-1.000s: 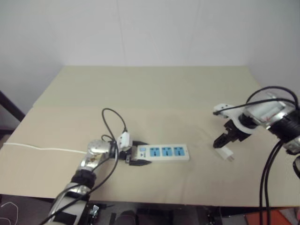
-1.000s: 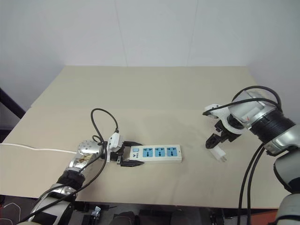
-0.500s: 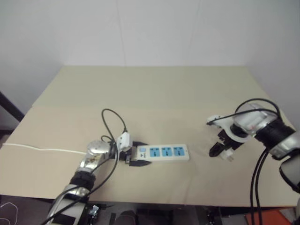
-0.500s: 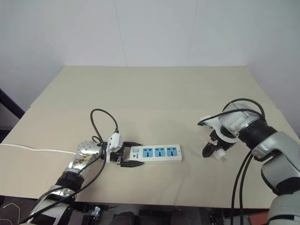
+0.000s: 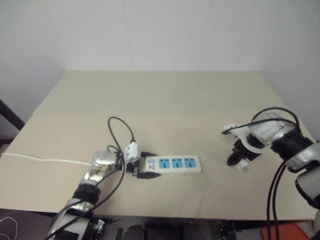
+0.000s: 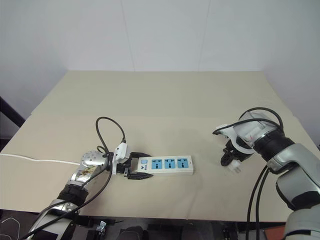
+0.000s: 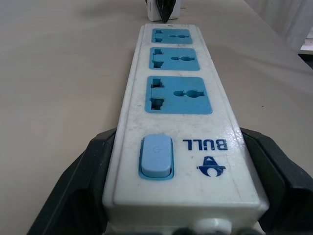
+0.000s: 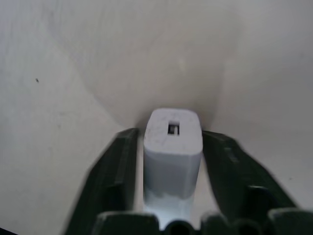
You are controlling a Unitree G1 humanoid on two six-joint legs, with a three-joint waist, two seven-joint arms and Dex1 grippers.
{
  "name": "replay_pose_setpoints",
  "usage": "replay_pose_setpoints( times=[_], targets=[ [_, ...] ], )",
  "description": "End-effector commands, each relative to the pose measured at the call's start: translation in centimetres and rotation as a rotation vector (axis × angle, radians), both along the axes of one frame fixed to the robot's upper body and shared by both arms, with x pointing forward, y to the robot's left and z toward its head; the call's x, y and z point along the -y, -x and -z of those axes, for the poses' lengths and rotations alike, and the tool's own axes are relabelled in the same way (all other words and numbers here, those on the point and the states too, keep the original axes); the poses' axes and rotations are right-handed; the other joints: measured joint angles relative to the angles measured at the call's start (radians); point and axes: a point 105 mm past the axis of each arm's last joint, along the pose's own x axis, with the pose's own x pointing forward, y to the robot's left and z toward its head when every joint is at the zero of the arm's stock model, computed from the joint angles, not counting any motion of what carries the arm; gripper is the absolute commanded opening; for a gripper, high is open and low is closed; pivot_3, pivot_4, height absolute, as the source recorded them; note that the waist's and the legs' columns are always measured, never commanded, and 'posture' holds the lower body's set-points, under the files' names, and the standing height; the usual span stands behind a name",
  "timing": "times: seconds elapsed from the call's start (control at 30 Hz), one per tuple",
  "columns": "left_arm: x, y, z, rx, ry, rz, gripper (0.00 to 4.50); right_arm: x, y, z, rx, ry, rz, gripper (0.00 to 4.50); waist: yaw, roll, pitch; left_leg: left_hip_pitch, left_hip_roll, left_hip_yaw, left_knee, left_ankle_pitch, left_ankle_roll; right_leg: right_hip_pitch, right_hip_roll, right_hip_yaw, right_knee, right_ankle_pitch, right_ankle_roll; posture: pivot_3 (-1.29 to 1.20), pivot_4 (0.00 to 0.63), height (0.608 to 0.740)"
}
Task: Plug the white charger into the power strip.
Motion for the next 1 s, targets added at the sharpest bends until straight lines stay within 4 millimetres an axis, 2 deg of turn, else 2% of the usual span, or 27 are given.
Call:
replay_pose_setpoints(
  times=[0.03, 0.1, 0.27, 0.37, 0.4, 0.47, 0.53, 0.73, 0.9, 1.0],
  targets=[
    [0.0, 0.7, 1.4, -0.048, -0.054, 0.030, 3.30, -0.6, 0.6, 0.2, -0.017, -0.017, -0.012, 1.14, -0.002, 0.000, 0.000, 0.000, 0.000, 0.000, 0.000, 0.000, 0.000, 0.000, 0.000, 0.000, 0.000, 0.000, 0.000, 0.00, 0.150, 0.740],
    [0.0, 0.7, 1.3, -0.047, -0.055, 0.030, 3.30, -0.9, 0.4, -0.2, 0.007, -0.022, -0.016, 1.09, -0.003, 0.000, 0.000, 0.000, 0.000, 0.000, 0.000, 0.000, 0.000, 0.000, 0.000, 0.000, 0.000, 0.000, 0.000, 0.00, 0.150, 0.740],
    [0.0, 0.6, 1.4, -0.047, -0.063, 0.035, 3.30, -1.8, -1.5, -2.8, 0.169, -0.061, -0.058, 1.09, -0.006, 0.000, 0.000, 0.000, 0.000, 0.000, 0.000, 0.000, 0.000, 0.000, 0.000, 0.000, 0.001, 0.000, 0.000, 0.00, 0.150, 0.740],
    [0.0, 0.5, 1.3, -0.046, -0.065, 0.038, 3.30, -3.5, -3.4, -5.6, 0.366, -0.226, -0.113, 1.09, -0.006, 0.000, 0.000, 0.000, 0.000, 0.000, 0.000, 0.000, 0.000, 0.000, 0.000, 0.000, 0.001, 0.000, 0.000, 0.00, 0.150, 0.740],
    [-0.1, 0.5, 1.3, -0.044, -0.066, 0.039, 3.30, -4.7, -3.9, -7.1, 0.475, -0.330, -0.169, 1.09, -0.005, 0.000, 0.000, 0.000, 0.000, 0.000, 0.000, 0.000, 0.000, 0.000, 0.000, 0.000, 0.001, 0.000, 0.000, 0.00, 0.150, 0.740],
    [-0.1, 0.4, 1.3, -0.041, -0.069, 0.042, 3.30, -6.7, -4.2, -10.3, 0.713, -0.534, -0.287, 1.09, -0.003, -0.002, 0.000, 0.000, 0.000, -0.001, 0.000, 0.000, 0.000, 0.000, 0.000, 0.000, 0.000, 0.000, 0.000, 0.00, 0.150, 0.740],
    [-0.2, 0.4, 1.2, -0.040, -0.070, 0.044, 3.30, -7.8, -3.9, -11.7, 0.872, -0.645, -0.348, 1.09, -0.003, -0.002, 0.000, 0.000, 0.000, -0.001, 0.000, 0.000, 0.000, 0.001, 0.000, 0.000, 0.001, 0.000, 0.000, 0.00, 0.150, 0.740],
    [-0.3, 0.6, 1.1, -0.037, -0.083, 0.062, 3.30, -11.0, -1.9, -10.6, 1.013, -0.910, -0.486, 1.09, -0.007, -0.004, -0.001, 0.000, 0.000, 0.000, 0.000, 0.000, 0.000, 0.001, 0.000, 0.001, 0.006, 0.000, 0.000, 0.00, 0.150, 0.740],
    [-0.5, 0.6, 0.9, -0.031, -0.094, 0.071, 3.30, -14.2, -0.1, -7.9, 1.005, -1.020, -0.650, 1.09, -0.017, -0.004, -0.001, 0.003, 0.000, 0.001, 0.000, 0.000, 0.000, 0.001, 0.000, 0.001, 0.010, 0.000, 0.000, 0.00, 0.150, 0.740],
    [-0.7, 0.5, 0.8, -0.027, -0.102, 0.073, 3.30, -15.3, 0.9, -6.4, 0.976, -1.066, -0.724, 1.09, -0.017, -0.004, -0.001, 0.004, 0.000, 0.001, 0.000, 0.000, 0.000, 0.002, 0.001, 0.001, 0.010, 0.000, 0.000, 0.00, 0.150, 0.740]
  ],
)
